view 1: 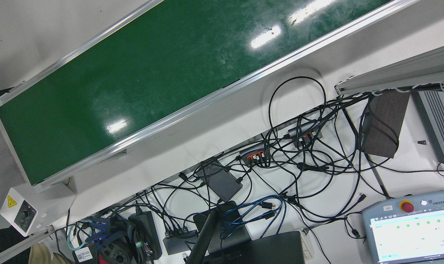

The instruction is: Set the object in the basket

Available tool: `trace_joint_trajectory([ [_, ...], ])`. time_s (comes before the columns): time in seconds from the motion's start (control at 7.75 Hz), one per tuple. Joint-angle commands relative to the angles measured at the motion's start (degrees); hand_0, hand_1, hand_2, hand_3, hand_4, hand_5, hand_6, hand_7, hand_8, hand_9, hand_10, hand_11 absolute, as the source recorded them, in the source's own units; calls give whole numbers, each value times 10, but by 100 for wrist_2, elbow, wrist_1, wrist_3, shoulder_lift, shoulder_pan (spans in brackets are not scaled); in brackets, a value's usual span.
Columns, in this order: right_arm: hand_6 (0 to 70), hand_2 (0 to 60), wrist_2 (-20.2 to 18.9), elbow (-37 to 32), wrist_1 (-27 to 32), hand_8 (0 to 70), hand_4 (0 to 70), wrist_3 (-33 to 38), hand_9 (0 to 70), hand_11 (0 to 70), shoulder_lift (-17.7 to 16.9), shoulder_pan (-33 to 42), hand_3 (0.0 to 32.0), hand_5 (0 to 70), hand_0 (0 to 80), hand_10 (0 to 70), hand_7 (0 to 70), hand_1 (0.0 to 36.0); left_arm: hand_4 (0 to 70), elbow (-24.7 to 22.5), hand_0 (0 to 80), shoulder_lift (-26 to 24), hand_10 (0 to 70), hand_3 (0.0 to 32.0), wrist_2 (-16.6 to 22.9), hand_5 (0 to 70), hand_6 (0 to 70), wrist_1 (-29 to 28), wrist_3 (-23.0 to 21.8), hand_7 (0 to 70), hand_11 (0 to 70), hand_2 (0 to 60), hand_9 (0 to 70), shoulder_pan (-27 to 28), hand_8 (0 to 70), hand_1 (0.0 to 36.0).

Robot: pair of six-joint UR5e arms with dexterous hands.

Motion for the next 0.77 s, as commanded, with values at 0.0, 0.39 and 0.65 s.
trace_joint_trajectory([
  [0.0, 0, 0, 0, 0, 0, 0, 0, 0, 0, 0, 0, 0, 0, 0, 0, 0, 0, 0, 700, -327, 624, 74, 700, 0, 321, 700, 700, 164, 393, 700, 700, 600, 700, 850, 700, 219],
  [0.39, 0, 0, 0, 0, 0, 0, 0, 0, 0, 0, 0, 0, 0, 0, 0, 0, 0, 0, 700, -803, 634, 30, 700, 0, 808, 700, 700, 668, 993, 700, 700, 600, 700, 1290, 700, 180],
  [0.65, 0, 0, 0, 0, 0, 0, 0, 0, 0, 0, 0, 0, 0, 0, 0, 0, 0, 0, 700, -803, 781, 65, 700, 0, 825, 700, 700, 633, 1002, 700, 700, 0, 700, 1458, 700, 61],
])
